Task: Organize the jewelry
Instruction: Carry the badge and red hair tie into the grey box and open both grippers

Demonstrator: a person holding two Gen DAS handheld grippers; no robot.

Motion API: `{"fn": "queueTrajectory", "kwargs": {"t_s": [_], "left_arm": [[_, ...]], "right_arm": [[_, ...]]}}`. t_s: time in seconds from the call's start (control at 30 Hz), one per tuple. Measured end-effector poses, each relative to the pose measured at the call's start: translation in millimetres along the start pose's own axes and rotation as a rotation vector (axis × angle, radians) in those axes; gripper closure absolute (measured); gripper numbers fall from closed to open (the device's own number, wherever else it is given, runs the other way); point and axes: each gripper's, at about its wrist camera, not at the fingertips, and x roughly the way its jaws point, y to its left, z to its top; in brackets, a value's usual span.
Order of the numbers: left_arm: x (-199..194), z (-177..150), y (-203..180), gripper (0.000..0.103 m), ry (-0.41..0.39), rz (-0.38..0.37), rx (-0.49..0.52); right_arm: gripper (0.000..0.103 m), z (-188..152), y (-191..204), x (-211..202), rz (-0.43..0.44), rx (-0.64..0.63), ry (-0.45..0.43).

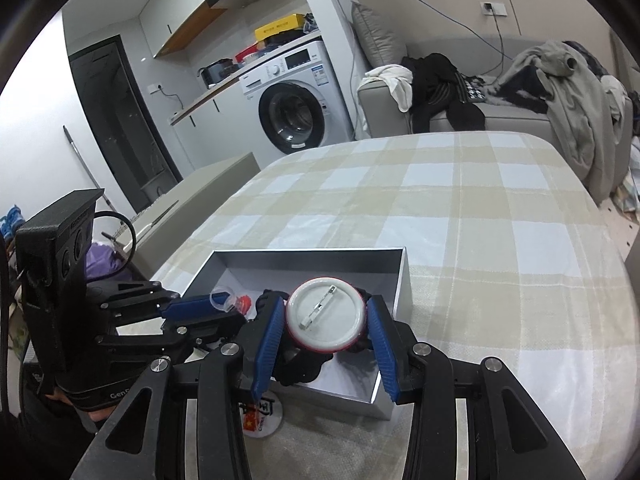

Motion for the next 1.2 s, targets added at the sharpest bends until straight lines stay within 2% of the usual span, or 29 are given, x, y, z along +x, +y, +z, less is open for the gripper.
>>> {"fn": "queueTrajectory", "kwargs": {"t_s": [0.13,0.27,0.63,0.9,1.03,1.13,1.2], "left_arm": [[0,1,5,0.089,-0.012,-0.011,-0.017],[0,-1,7,0.089,-0.044,0.065,-0.024],[-1,-7,9,0.089,-0.083,0.041,-0.061],[-4,-7,10,0.089,-0.08,0.032,-0.059],[-6,-9,12,0.089,-0.082,0.037,-0.068],[-6,-8,12,0.089,-0.078,0.038,-0.068],[-8,-8,13,0.089,-0.077,0.044,-0.071]], "right_arm": [[0.061,1,0,2,-0.005,-0.005,-0.001],[0.061,2,-4,2,-0.004,0.005,-0.008],[0.061,1,-1,4,-0.016,-0.009,-0.001],[0.061,2,0,5,-0.025,-0.016,0.003],[0.059,2,-2,-1,-0.008,0.002,-0.016],[0.053,3,-6,-6,0.001,0.019,-0.028],[0.052,4,-7,-12,-0.001,0.021,-0.047]]}}
